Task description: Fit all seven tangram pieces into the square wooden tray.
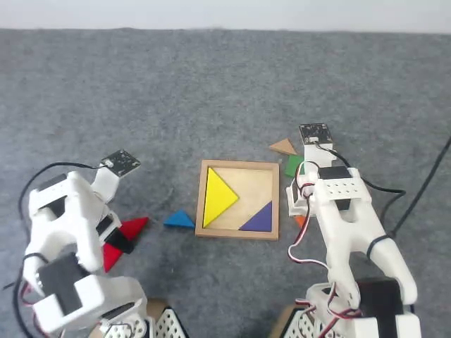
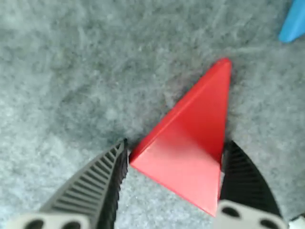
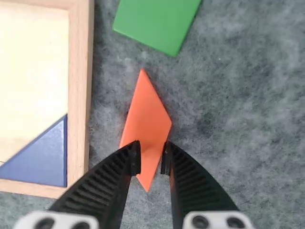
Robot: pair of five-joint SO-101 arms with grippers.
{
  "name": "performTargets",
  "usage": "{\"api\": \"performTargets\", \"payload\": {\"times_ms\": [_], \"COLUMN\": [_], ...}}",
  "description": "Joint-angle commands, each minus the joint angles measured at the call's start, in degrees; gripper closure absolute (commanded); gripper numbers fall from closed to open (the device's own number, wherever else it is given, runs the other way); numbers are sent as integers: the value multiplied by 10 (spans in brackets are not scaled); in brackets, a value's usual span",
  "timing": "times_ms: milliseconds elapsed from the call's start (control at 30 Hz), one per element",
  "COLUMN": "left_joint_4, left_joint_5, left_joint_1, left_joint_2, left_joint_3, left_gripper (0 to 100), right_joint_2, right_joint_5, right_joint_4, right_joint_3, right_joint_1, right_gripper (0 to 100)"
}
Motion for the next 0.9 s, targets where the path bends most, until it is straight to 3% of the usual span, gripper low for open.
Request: {"api": "performTargets", "payload": {"times_ms": [0,133,533,867], "left_joint_4": [-11,-11,2,5], "left_joint_5": [6,6,6,6], "left_joint_1": [-4,-4,-4,-3], "left_joint_2": [7,7,-1,-92], "left_joint_3": [-7,-7,-7,44], "left_gripper": [723,780,806,822], "right_joint_2": [-31,-31,-31,-31], "right_joint_5": [-2,-2,-2,-2], "right_joint_4": [-6,-6,-6,-5], "right_joint_3": [-4,-4,-4,-4], "right_joint_1": [5,5,5,5], "right_gripper": [901,901,901,901]}}
